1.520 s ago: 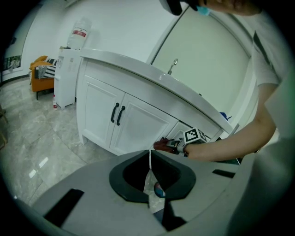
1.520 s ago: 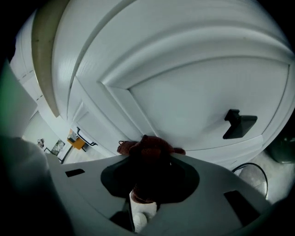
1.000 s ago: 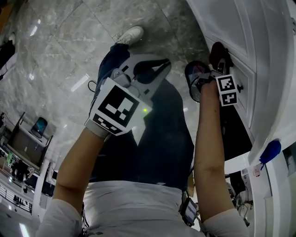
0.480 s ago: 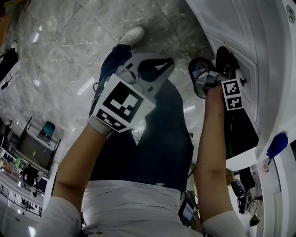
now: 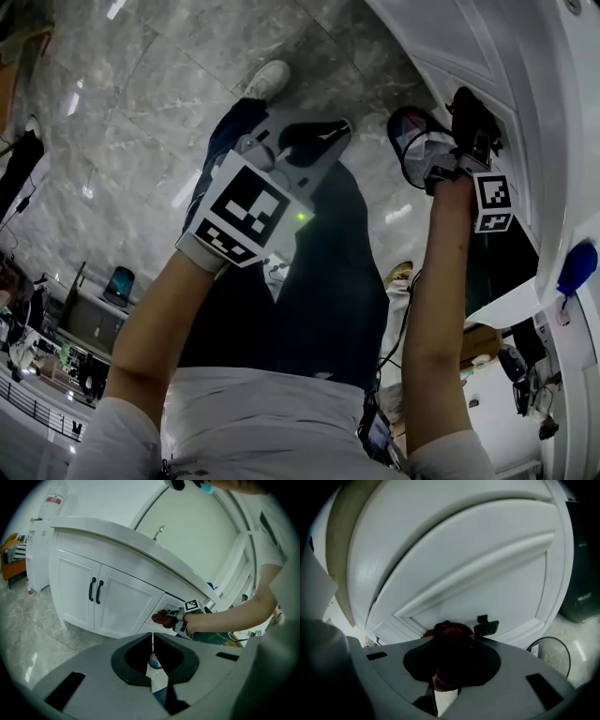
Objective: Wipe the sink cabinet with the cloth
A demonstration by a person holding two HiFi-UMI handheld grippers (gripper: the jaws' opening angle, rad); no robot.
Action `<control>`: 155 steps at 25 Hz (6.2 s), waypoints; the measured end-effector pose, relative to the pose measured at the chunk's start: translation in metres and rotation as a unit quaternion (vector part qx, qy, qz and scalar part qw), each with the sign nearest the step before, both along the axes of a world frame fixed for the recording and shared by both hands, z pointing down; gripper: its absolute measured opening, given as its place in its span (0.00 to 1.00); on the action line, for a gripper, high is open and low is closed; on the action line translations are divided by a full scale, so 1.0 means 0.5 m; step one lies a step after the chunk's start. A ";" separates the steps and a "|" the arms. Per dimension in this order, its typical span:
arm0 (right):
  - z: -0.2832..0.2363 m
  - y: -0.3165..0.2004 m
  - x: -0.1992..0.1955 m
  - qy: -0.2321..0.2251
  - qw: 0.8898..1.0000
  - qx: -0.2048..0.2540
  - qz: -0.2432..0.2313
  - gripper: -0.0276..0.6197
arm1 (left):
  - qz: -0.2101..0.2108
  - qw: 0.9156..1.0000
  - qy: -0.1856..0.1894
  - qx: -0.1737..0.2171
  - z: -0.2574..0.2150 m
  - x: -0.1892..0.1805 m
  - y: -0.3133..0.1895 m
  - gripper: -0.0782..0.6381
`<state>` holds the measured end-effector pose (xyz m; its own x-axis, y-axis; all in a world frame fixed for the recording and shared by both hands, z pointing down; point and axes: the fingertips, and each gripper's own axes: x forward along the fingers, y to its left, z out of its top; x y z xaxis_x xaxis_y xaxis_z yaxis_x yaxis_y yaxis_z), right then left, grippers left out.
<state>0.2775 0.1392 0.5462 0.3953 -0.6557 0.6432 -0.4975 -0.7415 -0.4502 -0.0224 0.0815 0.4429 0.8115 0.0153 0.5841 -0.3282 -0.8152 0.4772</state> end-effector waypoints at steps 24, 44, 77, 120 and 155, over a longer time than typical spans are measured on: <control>-0.223 -0.046 -0.060 0.059 0.991 0.097 0.064 0.18 | 0.120 0.992 0.028 -0.008 -0.023 -0.007 -0.062 0.13; -0.227 0.204 0.100 0.056 0.982 0.120 0.136 0.18 | 0.158 0.987 0.031 -0.005 -0.018 0.117 0.143 0.13; 0.072 0.336 0.189 -0.043 0.984 0.045 0.169 0.18 | 0.103 0.994 0.027 0.009 0.049 0.228 0.198 0.13; 0.051 0.201 0.122 -0.108 0.904 0.296 0.291 0.17 | 0.078 0.997 0.014 -0.017 0.059 0.120 0.084 0.13; -0.121 0.159 0.063 -0.117 0.844 0.371 0.369 0.16 | 0.134 0.990 0.021 -0.032 0.034 0.053 0.021 0.13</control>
<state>0.3089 0.2189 0.4858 0.7907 -0.5437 0.2814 0.1435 -0.2822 -0.9486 0.0041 0.0920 0.4597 0.7963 0.2702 0.5413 -0.0824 -0.8380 0.5395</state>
